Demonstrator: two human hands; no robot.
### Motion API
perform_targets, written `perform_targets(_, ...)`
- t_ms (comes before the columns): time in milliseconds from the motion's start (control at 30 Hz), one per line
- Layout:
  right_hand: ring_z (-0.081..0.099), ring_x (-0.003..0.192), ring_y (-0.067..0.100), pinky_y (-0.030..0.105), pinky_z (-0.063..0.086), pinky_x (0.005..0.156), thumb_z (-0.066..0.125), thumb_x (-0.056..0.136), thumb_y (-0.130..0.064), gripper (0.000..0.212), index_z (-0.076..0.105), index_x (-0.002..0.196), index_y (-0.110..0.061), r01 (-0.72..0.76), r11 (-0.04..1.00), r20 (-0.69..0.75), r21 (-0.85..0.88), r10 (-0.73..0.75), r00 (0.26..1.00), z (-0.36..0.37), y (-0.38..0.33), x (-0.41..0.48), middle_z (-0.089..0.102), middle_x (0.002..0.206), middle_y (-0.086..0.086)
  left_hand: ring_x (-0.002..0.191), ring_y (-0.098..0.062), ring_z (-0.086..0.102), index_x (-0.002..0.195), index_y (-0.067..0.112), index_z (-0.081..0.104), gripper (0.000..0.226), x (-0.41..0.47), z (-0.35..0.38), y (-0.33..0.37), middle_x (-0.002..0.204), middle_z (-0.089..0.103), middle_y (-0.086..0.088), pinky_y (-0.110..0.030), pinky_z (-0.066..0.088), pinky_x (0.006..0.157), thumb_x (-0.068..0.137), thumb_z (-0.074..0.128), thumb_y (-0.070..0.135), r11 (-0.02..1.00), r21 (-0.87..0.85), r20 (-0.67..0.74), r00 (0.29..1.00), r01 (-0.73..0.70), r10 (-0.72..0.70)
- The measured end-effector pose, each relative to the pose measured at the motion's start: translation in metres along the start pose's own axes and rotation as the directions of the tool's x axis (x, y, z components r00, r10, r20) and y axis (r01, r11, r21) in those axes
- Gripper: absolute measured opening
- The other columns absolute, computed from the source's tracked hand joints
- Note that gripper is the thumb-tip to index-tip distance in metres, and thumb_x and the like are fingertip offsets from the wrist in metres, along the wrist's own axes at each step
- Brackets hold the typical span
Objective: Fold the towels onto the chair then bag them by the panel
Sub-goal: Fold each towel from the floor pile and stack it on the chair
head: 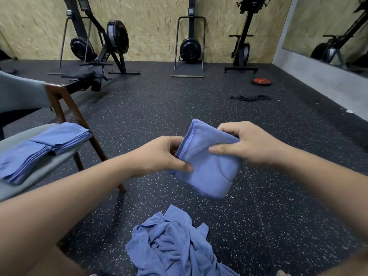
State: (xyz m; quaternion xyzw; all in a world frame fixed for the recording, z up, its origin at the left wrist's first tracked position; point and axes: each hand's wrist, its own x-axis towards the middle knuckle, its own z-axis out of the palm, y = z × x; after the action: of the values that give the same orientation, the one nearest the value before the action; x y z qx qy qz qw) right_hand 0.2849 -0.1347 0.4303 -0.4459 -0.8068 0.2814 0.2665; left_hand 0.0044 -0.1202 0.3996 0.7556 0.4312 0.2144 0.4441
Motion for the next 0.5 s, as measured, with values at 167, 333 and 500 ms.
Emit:
perform_targets(167,0.059,0.068,0.007,0.030,0.042,0.063,0.084,0.091,-0.042,0.022,0.072,0.086,-0.024,-0.064,0.997,-0.092,-0.034,0.061,0.994,-0.011,0.000,-0.001,0.072,0.079,0.000,0.104,-0.038,0.071,0.115,0.012,0.078,0.046,0.001,-0.022,-0.014,0.116,0.077,-0.018,-0.049,0.052,0.099,0.086,0.090,0.044,0.995,-0.078,0.033,0.997,0.066,-0.063)
perform_targets(333,0.072,0.078,0.019,0.042,0.055,0.071,0.081,0.093,-0.042,0.017,0.072,0.103,-0.031,-0.139,0.990,-0.105,-0.023,0.136,0.985,-0.004,-0.005,0.001,0.078,0.086,-0.002,0.070,-0.009,0.058,0.093,0.026,0.069,0.024,0.002,-0.020,-0.017,0.081,0.069,0.009,-0.031,0.045,0.068,0.086,0.090,0.036,0.979,0.201,-0.273,0.962,0.039,0.017)
perform_targets(500,0.075,0.098,0.019,0.043,0.062,0.090,0.078,0.094,-0.034,0.061,0.049,0.145,-0.048,-0.274,0.956,-0.128,0.106,0.286,0.950,0.007,-0.001,0.005,0.076,0.101,0.000,0.076,-0.006,0.064,0.097,0.029,0.062,0.025,-0.005,0.012,0.013,0.088,0.069,0.010,-0.025,0.052,0.070,0.089,0.084,0.036,0.916,0.372,-0.322,0.905,-0.150,0.279)
